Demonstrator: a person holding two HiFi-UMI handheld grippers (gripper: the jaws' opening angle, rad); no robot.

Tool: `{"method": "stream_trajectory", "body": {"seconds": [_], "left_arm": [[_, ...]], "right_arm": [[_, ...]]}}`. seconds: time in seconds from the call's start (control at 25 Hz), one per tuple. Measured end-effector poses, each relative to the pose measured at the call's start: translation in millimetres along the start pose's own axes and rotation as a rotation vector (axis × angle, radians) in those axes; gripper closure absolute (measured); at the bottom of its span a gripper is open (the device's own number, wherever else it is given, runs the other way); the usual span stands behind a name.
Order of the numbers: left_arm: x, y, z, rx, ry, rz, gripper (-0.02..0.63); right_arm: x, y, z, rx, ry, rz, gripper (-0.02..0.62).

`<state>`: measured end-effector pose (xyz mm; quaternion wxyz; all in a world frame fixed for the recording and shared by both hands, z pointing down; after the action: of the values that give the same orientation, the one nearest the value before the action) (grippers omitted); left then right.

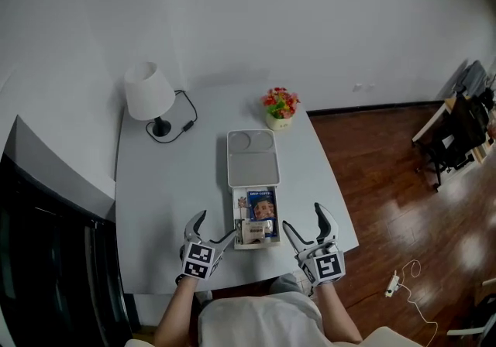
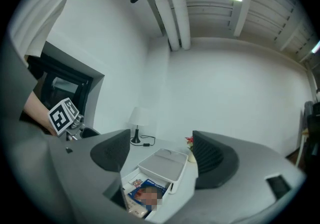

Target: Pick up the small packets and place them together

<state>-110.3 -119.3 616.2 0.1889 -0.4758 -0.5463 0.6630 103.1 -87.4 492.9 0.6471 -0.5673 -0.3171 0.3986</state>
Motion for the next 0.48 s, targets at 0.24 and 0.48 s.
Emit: {"method": "stream_trajectory", "body": {"seconds": [0.24, 0.48], "left_arm": [[-46.4, -15.6, -49.2, -0.217, -0.223, 0.221, 0.192], [-79.6, -52.5, -87.0, -0.405, -0.394, 0.433, 0.196]], "right_arm": [[27.2, -22.1, -27.1, -0.048, -0.08, 0.049, 0.196], [46.2, -33.8, -35.1, -0.076, -0.116, 0.059, 0.196]]}}
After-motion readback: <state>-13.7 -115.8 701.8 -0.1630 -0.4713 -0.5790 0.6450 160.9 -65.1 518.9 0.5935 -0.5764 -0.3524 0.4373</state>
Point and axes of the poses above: the fingertips, and each gripper's own axes: x backward along the fingers, z to its left, y out of its top, the point moved 1 cm from there along x, backward along the fingers, and after that the axes turned 6 degrees about y, right-handed, at the moved point
